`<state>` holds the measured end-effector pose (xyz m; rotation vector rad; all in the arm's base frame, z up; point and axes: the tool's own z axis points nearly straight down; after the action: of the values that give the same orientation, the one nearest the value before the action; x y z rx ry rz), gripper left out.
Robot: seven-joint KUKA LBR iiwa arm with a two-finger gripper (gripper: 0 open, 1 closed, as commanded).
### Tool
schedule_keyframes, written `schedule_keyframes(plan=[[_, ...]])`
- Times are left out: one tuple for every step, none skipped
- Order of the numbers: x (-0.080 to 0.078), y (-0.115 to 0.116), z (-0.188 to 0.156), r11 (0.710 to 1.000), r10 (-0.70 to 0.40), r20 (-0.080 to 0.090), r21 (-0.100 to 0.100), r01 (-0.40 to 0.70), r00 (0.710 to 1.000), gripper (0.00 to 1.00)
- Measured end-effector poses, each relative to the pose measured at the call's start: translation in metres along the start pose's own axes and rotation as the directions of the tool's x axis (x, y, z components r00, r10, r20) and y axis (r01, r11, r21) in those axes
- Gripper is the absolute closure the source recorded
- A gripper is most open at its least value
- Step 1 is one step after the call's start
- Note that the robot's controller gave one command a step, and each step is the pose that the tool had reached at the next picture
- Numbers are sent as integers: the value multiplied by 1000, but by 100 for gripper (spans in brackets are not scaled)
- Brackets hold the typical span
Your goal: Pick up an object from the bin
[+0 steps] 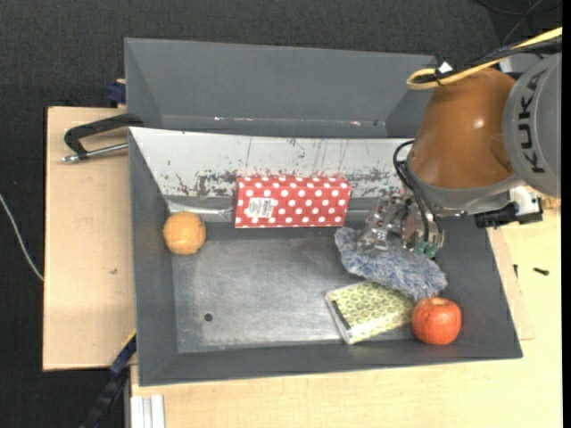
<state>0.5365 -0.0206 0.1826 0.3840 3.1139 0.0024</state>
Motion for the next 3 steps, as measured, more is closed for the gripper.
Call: schedule_keyframes(plan=[[0, 0, 0, 1000, 0, 0, 0, 0, 1000, 100], [0, 0, 0, 1000, 0, 0, 0, 0, 1000, 100], [0, 0, 0, 1000, 0, 0, 0, 0, 1000, 100]])
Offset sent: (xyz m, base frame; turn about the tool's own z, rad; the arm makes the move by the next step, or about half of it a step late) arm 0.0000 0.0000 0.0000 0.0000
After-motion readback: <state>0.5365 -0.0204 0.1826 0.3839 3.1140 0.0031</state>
